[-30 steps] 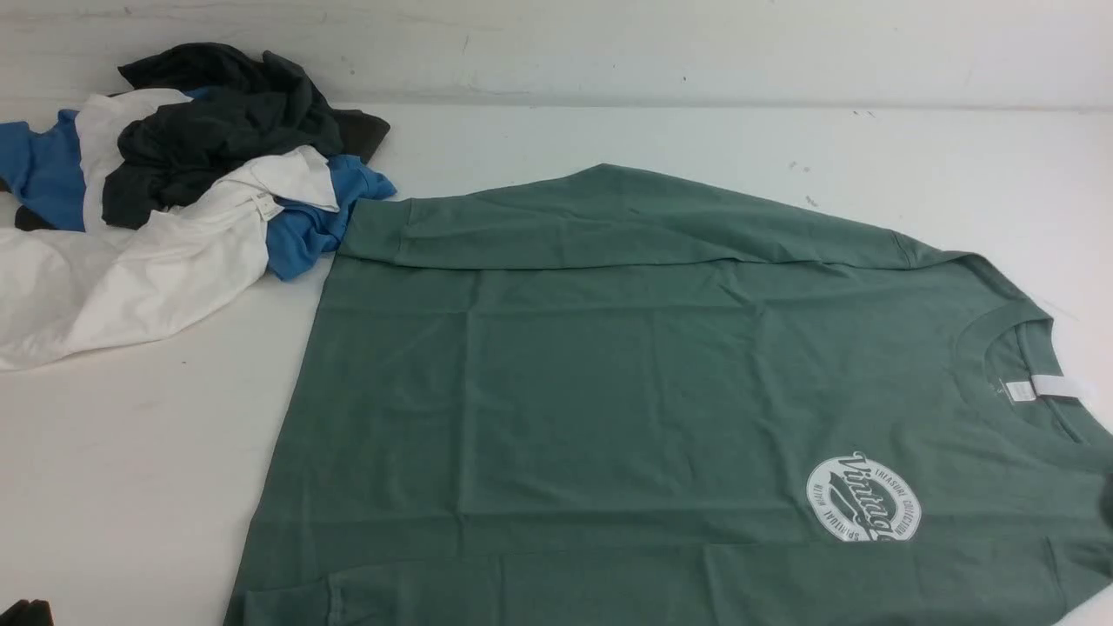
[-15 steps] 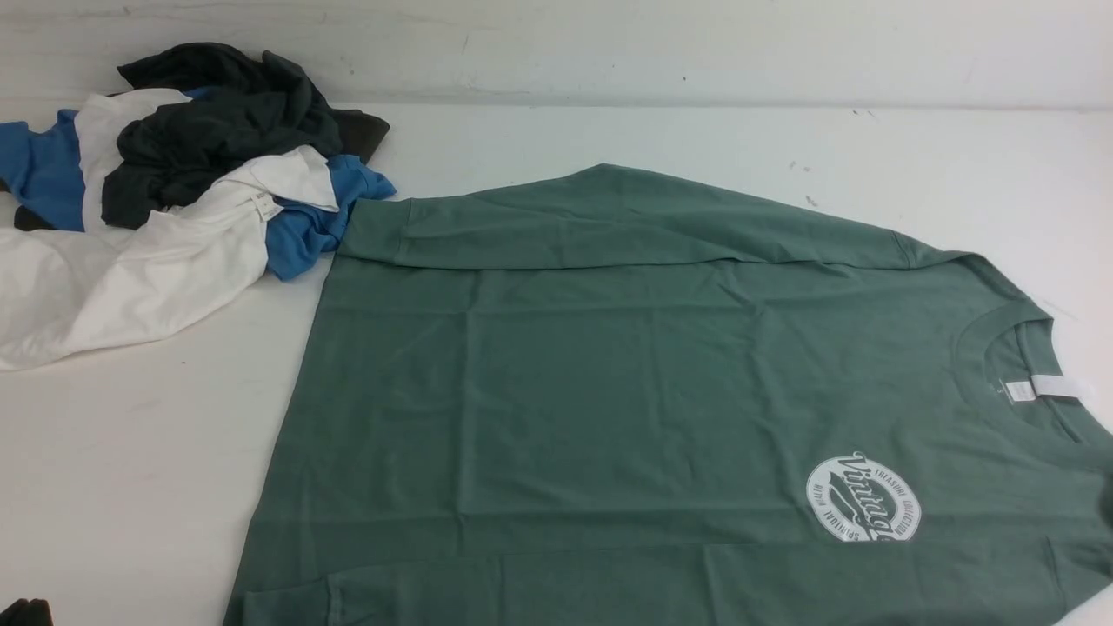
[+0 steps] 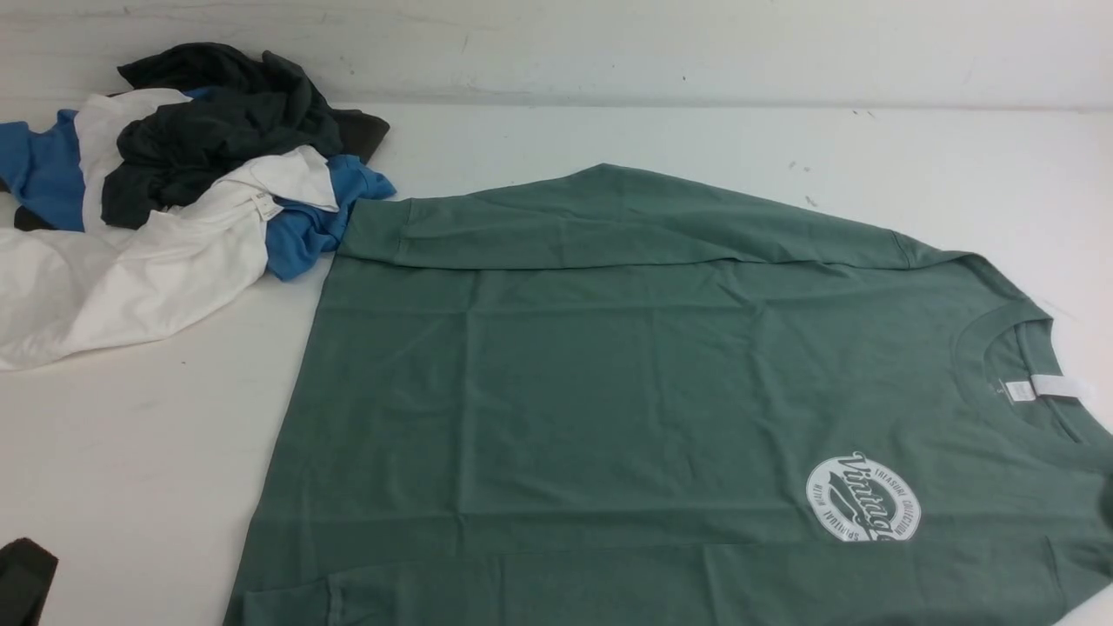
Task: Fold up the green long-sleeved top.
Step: Use the left arm to clamp the cuff closest to it, then use the left arm to drag and place the cuff at the centered position on the left edge of the fabric, then use the left arm to clamp the cuff farthest from it, then use the left arm to drag and drop the cuff onto the cuff closest to the left arm
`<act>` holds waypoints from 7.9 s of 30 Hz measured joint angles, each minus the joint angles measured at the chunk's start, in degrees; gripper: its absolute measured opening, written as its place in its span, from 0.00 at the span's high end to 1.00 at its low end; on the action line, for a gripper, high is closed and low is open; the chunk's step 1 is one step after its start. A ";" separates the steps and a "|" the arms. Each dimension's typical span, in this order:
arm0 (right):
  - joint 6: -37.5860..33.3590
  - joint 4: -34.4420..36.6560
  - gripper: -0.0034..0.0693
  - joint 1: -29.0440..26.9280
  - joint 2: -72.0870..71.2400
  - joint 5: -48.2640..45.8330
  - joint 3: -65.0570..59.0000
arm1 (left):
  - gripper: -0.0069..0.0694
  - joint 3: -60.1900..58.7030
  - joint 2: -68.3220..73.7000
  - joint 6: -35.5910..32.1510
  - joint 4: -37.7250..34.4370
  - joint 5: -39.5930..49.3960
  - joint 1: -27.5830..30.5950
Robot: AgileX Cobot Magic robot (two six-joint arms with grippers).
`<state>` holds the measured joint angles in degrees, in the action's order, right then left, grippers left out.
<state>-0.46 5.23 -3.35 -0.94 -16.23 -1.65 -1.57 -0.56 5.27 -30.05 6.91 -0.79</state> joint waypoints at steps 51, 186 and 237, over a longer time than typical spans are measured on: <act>-31.63 39.38 0.96 2.76 48.00 -44.07 38.90 | 0.81 41.83 83.01 -9.99 21.17 38.17 -10.59; -34.91 40.21 0.96 2.76 48.00 -40.83 37.78 | 0.55 133.72 147.03 15.58 39.43 41.98 -7.42; -28.13 32.75 0.96 2.76 48.00 -39.73 37.78 | 0.90 112.03 118.40 3.02 27.54 64.05 -11.82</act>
<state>-28.58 37.98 -0.59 47.05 -55.97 36.13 110.46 117.84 8.29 -2.51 70.97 -12.61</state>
